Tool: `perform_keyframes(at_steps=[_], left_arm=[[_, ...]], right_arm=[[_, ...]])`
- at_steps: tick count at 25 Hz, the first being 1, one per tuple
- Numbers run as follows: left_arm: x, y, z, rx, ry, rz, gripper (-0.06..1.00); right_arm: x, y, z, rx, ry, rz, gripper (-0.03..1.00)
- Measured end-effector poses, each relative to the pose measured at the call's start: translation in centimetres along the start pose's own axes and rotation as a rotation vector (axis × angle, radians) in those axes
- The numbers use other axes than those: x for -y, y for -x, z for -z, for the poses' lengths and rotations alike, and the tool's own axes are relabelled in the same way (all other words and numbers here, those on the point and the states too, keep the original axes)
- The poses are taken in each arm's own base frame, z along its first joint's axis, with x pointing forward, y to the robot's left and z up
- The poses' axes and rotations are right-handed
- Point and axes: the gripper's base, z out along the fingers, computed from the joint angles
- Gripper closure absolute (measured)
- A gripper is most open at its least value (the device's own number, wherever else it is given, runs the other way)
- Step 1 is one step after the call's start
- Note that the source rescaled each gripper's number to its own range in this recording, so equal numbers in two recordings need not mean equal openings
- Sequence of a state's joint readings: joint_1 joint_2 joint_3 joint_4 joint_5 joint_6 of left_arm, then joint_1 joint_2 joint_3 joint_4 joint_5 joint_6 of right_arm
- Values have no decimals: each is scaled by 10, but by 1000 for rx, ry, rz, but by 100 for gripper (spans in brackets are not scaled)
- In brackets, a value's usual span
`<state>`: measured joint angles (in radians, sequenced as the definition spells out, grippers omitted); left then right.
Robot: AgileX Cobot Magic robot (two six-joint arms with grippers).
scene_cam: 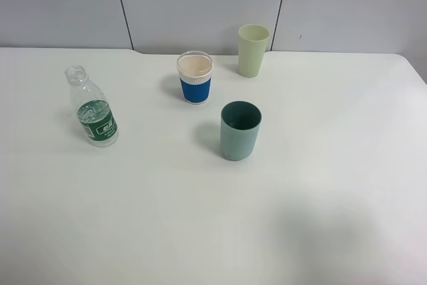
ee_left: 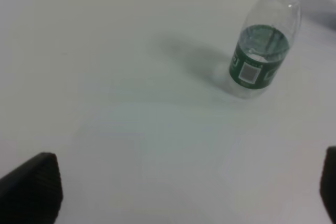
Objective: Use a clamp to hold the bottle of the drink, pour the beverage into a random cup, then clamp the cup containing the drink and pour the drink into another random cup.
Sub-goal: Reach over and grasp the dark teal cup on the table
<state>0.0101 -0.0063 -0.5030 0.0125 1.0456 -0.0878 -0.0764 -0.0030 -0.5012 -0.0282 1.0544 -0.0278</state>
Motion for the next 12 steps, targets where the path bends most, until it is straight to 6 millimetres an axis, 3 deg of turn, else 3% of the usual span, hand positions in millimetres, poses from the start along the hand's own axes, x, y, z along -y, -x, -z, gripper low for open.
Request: perform_keyframes(at_steps=[12], left_arm=[[0,0,0,0,0,0,-6]], right_arm=[[0,0,0,0,0,0,27]])
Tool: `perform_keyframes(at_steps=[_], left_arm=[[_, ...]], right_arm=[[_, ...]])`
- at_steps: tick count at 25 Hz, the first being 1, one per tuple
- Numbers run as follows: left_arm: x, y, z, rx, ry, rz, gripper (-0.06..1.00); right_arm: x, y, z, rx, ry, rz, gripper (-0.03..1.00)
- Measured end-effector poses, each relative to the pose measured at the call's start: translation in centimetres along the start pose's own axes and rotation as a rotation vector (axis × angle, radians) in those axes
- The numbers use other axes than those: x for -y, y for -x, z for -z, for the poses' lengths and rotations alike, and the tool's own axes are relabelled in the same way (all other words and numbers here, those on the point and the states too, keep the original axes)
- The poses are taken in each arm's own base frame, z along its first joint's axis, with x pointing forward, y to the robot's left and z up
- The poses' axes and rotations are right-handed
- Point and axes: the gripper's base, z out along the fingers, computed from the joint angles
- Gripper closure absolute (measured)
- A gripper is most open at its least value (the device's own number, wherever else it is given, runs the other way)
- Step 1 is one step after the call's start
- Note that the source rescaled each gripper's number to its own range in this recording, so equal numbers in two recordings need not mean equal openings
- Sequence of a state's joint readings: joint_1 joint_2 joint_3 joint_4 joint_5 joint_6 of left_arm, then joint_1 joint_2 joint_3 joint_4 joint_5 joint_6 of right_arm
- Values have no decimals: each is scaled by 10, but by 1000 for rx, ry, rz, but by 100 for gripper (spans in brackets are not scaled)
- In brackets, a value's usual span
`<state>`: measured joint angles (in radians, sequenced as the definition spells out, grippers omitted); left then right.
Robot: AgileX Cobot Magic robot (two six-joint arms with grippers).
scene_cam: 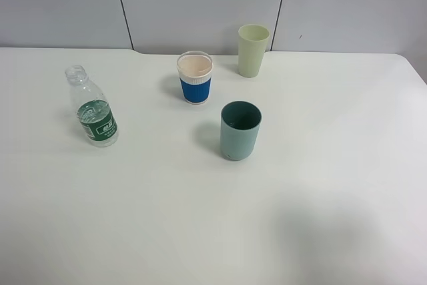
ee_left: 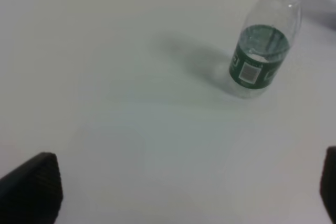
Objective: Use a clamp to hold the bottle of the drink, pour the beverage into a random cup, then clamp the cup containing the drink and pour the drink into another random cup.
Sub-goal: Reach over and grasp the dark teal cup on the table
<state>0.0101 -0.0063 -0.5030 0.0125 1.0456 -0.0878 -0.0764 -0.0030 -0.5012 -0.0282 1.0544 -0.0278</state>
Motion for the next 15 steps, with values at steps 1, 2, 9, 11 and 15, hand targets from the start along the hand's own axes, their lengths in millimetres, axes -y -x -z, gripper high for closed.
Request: perform_keyframes(at_steps=[1,2,9,11,15], left_arm=[[0,0,0,0,0,0,-6],[0,0,0,0,0,0,-6],[0,0,0,0,0,0,-6],[0,0,0,0,0,0,-6],[0,0,0,0,0,0,-6]], right_arm=[[0,0,0,0,0,0,27],[0,0,0,0,0,0,27],[-1,1,1,10,8,-3,27],[-2,9,4,57,23,-12,27],[-2,42,0,126,37,-17,27]])
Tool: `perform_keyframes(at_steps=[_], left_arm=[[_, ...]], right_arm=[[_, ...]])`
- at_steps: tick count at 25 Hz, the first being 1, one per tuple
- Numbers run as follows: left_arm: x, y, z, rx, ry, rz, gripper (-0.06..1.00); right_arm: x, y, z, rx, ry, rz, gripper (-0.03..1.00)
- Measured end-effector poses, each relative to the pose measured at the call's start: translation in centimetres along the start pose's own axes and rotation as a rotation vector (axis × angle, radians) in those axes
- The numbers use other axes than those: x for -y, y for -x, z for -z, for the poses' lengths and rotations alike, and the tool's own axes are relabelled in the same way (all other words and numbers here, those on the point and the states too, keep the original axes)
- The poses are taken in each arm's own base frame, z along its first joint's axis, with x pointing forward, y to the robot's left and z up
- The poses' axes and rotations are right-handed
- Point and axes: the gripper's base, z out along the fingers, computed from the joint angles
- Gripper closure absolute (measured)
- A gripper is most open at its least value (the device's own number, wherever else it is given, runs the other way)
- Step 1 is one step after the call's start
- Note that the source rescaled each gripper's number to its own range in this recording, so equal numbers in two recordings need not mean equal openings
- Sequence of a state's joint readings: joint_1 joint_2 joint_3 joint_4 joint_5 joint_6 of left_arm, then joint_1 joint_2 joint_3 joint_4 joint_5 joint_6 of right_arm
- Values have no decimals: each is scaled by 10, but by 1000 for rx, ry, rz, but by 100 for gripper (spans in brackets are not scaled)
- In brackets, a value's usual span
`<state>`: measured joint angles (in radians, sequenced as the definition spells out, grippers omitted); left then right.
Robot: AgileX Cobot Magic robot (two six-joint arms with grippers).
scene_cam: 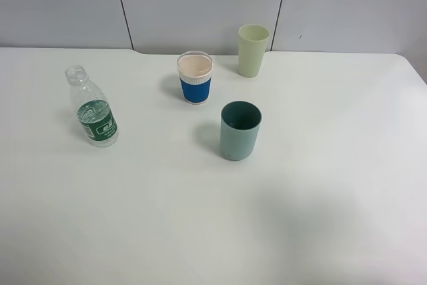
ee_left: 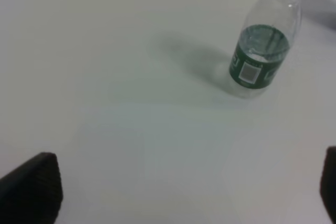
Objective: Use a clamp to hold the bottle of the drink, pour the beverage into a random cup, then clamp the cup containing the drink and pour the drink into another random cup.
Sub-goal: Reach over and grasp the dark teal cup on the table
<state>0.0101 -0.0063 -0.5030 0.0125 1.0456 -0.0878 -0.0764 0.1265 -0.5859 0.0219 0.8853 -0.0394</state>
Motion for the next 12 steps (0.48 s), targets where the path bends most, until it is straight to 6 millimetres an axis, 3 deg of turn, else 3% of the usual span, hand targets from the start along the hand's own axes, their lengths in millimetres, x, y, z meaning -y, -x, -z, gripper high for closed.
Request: perform_keyframes(at_steps=[7,12], left_arm=[[0,0,0,0,0,0,-6],[0,0,0,0,0,0,-6]], right_arm=[[-1,43,-49,-8,34,22,27],[-2,55,-91,-33,53,52,27]])
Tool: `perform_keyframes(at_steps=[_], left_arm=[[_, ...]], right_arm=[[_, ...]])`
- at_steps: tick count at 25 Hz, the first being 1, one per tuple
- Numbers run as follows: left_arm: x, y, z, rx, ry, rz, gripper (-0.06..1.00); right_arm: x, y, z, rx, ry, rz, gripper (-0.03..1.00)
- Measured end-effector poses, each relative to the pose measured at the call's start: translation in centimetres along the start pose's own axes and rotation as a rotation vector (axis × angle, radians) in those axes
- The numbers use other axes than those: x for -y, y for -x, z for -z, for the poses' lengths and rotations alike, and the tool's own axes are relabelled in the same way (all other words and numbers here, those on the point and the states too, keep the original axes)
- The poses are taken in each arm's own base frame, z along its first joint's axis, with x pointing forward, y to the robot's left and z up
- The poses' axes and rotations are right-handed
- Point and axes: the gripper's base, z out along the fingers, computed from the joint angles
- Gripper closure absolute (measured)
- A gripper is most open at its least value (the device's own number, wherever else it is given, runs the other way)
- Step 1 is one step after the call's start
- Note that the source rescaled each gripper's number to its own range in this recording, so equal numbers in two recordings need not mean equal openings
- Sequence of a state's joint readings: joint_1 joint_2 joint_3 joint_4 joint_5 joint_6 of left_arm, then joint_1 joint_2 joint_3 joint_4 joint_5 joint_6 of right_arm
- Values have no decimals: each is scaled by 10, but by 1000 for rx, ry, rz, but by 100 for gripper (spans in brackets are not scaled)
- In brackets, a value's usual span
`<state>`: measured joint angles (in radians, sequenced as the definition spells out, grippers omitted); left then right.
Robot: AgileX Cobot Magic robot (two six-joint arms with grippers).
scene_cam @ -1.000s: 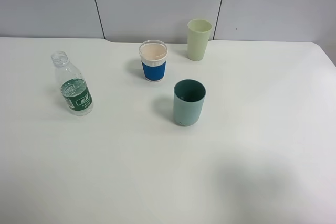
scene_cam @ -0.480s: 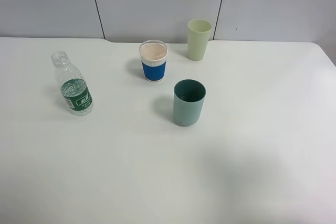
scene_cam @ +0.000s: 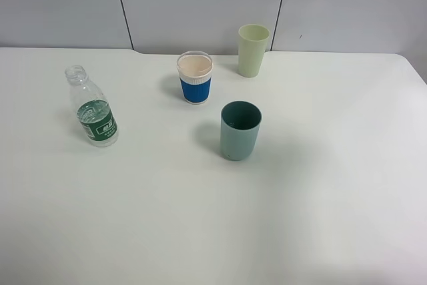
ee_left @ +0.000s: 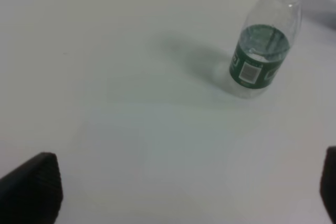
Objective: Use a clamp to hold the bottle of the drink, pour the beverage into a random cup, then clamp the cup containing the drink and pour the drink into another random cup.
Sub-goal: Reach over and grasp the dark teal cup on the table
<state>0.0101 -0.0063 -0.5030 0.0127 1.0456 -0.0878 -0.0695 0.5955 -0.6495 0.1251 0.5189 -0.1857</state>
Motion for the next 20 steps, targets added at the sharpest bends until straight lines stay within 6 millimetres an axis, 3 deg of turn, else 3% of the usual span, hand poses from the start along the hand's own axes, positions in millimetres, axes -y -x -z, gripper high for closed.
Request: perform_keyframes(at_steps=[4,11,15,20], left_arm=[[0,0,0,-1,1,0,-6],[0,0,0,-1,1,0,-6],[0,0,0,-1,1,0,-6],[0,0,0,-1,1,0,-6]], right_arm=[[-12,3,-33,-27,88,48,27],[-62,-2,-76,-57,295,188,27],[-97,-10,-87,-70,419,253,27],[-131,-21,-86,-84,550,327,27]])
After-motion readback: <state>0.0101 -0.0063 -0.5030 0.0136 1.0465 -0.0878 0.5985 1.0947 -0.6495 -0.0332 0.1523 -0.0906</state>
